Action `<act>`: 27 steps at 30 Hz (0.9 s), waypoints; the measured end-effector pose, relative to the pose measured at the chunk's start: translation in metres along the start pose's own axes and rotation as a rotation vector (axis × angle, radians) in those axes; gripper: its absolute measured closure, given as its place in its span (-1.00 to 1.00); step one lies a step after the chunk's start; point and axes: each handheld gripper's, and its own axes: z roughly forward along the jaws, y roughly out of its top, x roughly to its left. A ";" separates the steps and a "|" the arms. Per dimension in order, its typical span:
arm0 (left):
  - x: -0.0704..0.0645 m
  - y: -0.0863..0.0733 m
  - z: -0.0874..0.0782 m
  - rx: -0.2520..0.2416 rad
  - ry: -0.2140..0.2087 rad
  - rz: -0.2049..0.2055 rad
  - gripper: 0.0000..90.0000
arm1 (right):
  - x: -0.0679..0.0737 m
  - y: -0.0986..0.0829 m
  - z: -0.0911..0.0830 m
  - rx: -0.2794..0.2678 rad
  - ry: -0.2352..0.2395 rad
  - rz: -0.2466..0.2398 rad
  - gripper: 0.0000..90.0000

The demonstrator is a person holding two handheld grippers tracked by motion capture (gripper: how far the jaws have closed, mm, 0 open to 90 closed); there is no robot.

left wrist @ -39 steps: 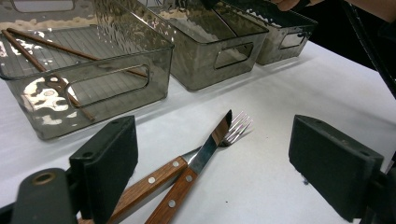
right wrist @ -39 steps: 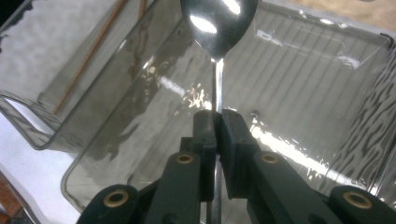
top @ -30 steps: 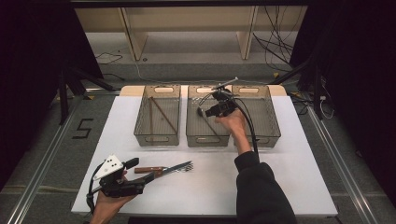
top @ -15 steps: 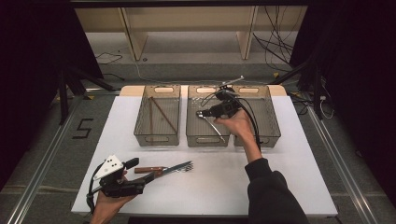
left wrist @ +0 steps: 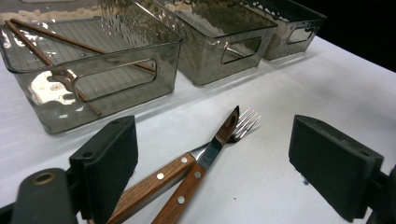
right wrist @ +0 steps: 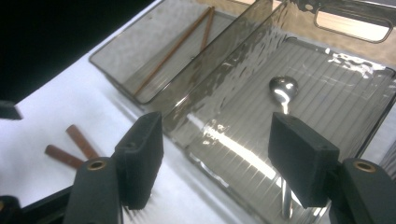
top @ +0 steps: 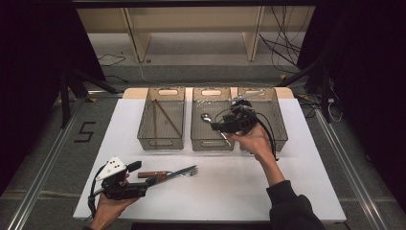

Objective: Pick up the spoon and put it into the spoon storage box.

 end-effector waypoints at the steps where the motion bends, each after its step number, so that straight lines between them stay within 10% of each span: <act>1: 0.000 0.001 0.001 0.006 -0.001 0.002 -0.66 | 0.001 -0.003 -0.002 -0.005 0.003 -0.001 -0.21; 27: 0.004 0.011 0.017 0.218 0.010 0.062 -0.66 | 0.010 -0.086 -0.049 -0.131 0.027 0.006 -0.30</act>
